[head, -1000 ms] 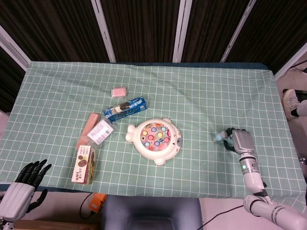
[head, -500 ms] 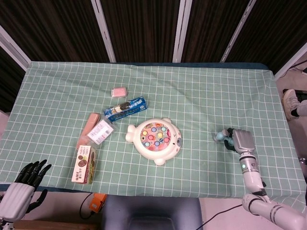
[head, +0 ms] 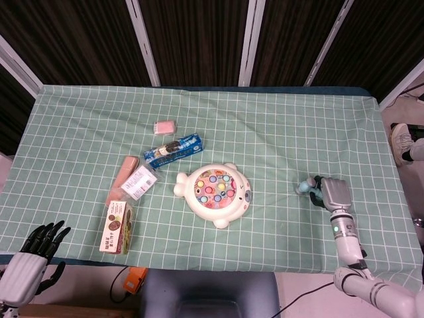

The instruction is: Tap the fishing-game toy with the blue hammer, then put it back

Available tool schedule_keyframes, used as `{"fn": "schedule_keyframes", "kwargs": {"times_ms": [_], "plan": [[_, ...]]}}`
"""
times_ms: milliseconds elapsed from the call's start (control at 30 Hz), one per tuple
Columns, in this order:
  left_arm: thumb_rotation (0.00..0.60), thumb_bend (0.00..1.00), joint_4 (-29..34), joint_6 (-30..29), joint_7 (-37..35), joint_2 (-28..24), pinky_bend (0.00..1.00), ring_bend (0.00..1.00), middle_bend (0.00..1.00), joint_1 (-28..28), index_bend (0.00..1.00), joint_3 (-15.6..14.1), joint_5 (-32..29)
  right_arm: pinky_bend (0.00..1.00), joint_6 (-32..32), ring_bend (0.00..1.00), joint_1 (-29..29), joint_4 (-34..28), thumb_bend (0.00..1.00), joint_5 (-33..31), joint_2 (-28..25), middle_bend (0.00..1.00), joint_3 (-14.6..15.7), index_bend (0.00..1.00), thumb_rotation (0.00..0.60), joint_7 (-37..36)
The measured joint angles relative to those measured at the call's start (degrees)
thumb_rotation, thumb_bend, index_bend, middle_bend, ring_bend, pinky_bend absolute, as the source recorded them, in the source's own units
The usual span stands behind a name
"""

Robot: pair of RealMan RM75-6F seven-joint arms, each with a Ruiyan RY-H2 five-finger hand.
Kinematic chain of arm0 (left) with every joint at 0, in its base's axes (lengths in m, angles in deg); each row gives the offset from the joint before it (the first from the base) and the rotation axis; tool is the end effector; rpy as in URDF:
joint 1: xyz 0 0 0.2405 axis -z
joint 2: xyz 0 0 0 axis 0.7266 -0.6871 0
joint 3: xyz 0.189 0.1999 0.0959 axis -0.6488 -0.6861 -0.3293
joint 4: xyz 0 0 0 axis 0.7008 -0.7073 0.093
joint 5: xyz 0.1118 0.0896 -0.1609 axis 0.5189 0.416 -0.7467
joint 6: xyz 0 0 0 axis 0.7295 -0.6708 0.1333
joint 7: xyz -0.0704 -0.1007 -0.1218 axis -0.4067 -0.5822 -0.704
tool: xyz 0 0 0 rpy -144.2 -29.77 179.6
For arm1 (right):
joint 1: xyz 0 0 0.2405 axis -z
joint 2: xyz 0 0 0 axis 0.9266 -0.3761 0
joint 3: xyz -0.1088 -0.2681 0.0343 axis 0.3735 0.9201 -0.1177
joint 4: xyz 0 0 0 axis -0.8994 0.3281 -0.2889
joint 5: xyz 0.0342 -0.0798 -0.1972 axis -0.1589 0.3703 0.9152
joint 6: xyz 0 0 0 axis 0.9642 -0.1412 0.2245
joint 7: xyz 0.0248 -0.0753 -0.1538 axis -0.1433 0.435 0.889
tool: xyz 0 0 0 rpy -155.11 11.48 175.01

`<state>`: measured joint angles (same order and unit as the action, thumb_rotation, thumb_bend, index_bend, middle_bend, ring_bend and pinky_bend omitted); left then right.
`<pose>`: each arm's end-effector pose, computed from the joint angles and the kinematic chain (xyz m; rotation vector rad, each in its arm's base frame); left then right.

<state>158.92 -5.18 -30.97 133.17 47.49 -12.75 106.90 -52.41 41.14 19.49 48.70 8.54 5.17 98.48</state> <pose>-0.3240 0.1459 0.1507 -1.6746 -0.8022 -0.8929 -0.3688 -0.3777 0.0196 1.4137 -1.0416 0.6199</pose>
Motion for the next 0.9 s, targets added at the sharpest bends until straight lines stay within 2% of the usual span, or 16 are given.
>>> {"fn": "schedule_keyframes", "kwargs": {"times_ms": [233,433,633,800,900], "plan": [[0.6,0.44,0.0,0.1,-0.1,0.0,0.1,0.01,0.0,0.0,0.0,0.1,-0.2,0.7,-0.7,0.7,0.0,0.2,0.61,1.6,-0.4,0.69,-0.1,0.98,0.6,-2.0],[0.6,0.44,0.0,0.0,-0.2,-0.1,0.1,0.01,0.0,0.0,0.0,0.2,-0.3,0.7,-1.6,0.7,0.4,-3.8,0.61,2.2,-3.7,0.69,-0.8,0.98,0.6,-2.8],[0.6,0.44,0.0,0.1,-0.1,0.0,0.1,0.01,0.0,0.1,0.0,0.3,-0.4,0.7,-3.1,0.7,0.7,-12.6,0.61,2.7,-9.1,0.69,-1.8,0.98,0.6,-1.7],[0.6,0.44,0.1,0.3,-0.3,0.0,0.1,0.01,0.0,0.2,0.0,0.4,-0.6,0.7,-4.0,0.7,0.3,-23.5,0.61,2.8,-13.6,0.69,-2.5,0.98,0.6,1.7],[0.6,0.44,0.1,0.5,-0.7,-0.1,0.1,0.01,0.0,0.3,0.0,0.6,-0.9,0.7,-4.5,0.7,-0.8,-31.4,0.61,2.3,-15.7,0.69,-3.0,0.98,0.6,6.6]]}}
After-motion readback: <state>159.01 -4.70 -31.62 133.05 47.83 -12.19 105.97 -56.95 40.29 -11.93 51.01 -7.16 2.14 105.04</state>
